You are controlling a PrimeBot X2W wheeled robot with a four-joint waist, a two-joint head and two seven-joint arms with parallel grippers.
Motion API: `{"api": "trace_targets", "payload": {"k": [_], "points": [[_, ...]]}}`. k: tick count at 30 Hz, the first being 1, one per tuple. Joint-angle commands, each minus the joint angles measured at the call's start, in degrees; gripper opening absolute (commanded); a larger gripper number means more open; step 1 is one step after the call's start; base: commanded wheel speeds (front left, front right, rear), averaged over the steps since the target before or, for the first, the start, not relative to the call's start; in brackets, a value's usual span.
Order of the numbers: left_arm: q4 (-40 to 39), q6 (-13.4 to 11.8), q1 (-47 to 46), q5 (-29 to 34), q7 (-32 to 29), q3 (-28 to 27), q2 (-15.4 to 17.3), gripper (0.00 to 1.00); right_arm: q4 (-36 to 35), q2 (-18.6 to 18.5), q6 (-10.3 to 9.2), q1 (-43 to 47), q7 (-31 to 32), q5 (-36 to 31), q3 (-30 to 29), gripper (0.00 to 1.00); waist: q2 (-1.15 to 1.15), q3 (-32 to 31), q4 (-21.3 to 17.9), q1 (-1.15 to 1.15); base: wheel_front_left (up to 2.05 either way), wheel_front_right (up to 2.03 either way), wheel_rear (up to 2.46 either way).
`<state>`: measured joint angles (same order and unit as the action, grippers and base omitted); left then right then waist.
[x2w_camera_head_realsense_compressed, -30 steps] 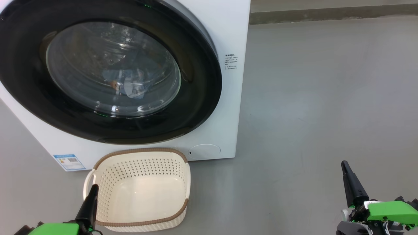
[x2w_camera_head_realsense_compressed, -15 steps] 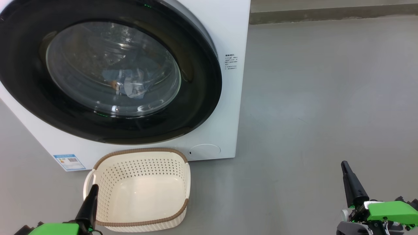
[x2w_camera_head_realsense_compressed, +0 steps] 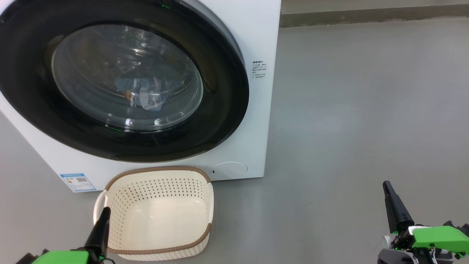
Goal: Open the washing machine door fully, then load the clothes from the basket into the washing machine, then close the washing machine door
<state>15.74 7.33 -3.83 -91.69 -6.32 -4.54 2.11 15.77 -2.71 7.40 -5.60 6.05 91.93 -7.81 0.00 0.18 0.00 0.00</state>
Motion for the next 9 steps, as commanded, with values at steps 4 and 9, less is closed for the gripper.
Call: {"api": "trace_targets", "payload": {"k": [4, 9], "points": [[-1.7, 0.2, -2.4, -0.5, -0.2, -2.0, 0.8, 0.0, -1.7, -0.2, 0.09, -0.6, 0.5, 0.2, 1.2, 0.0, 0.0, 0.0, 0.0, 0.0, 0.0, 0.0, 0.0], [-1.7, 0.2, -2.4, -0.5, -0.2, -2.0, 0.8, 0.0, -1.7, -0.2, 0.09, -0.6, 0.5, 0.2, 1.2, 0.0, 0.0, 0.0, 0.0, 0.0, 0.0, 0.0, 0.0]]}}
